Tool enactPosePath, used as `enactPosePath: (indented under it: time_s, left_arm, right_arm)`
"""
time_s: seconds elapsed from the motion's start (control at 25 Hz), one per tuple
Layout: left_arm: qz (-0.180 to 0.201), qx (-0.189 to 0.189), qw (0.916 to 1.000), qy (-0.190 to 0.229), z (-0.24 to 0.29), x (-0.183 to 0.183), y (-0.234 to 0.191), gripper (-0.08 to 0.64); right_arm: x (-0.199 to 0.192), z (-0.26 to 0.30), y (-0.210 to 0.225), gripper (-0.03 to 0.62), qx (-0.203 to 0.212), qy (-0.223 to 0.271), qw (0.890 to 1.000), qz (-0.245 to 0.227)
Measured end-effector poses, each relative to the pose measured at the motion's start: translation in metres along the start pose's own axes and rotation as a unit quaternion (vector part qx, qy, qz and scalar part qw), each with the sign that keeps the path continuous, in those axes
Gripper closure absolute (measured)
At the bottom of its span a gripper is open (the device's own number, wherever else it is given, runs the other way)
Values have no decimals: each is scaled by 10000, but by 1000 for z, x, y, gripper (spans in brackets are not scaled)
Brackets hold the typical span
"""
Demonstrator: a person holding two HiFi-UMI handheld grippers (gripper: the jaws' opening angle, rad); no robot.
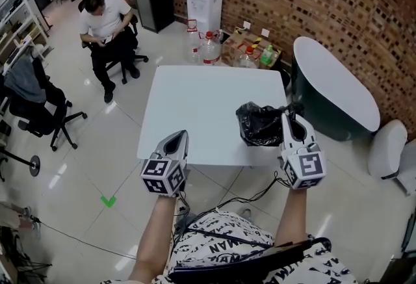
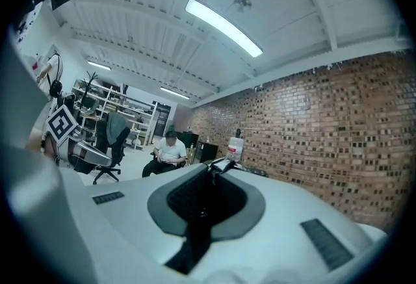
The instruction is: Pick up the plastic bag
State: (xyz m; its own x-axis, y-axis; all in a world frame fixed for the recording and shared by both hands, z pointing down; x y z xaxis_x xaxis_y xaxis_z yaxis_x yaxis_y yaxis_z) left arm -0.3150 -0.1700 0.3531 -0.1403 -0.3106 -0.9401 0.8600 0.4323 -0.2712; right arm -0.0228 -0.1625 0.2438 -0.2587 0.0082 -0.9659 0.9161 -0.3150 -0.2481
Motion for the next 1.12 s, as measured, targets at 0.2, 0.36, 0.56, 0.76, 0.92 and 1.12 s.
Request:
enactPosePath:
  time_s: [0.2, 0.36, 0.56, 0.76, 0.92, 1.12]
  left_arm:
    - [-8, -52, 10000, 11, -3, -4, -6, 557]
    - [-223, -100, 9997, 9, -7, -7, -8, 557]
    - [-388, -123, 9991, 90, -12, -6, -19, 558]
    - [-556, 11, 9984, 110, -22, -16, -36, 558]
    - [-699, 163, 9974, 47, -35, -29, -62, 558]
    - [-912, 399, 9950, -17, -47, -43, -96, 558]
  right_arm:
    - [10, -2, -14, 580, 109, 69, 9997, -190]
    - [22, -4, -19, 580, 177, 126, 9994, -275]
    - [35, 6, -36, 580, 474, 102, 9980, -399]
    - [34, 35, -61, 580, 1119, -10, 9926, -476]
    - [37, 70, -94, 580, 1590, -97, 9848, -695]
    - [53, 118, -148, 580, 2507, 63, 9659, -639]
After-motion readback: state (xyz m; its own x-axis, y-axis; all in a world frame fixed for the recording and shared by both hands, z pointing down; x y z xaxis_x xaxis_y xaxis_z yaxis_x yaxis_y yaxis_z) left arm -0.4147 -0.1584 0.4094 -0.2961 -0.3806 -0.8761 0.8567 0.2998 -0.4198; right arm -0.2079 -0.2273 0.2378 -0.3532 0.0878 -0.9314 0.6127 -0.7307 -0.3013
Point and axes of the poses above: the fingertips, and each gripper's own axes: z forward along the fingers, y to its right, x out of its top, the point moved 2 cm from there along -z, backward along the fingers, and after that the axes turned 2 degrees about -y, right-handed, at the moved point
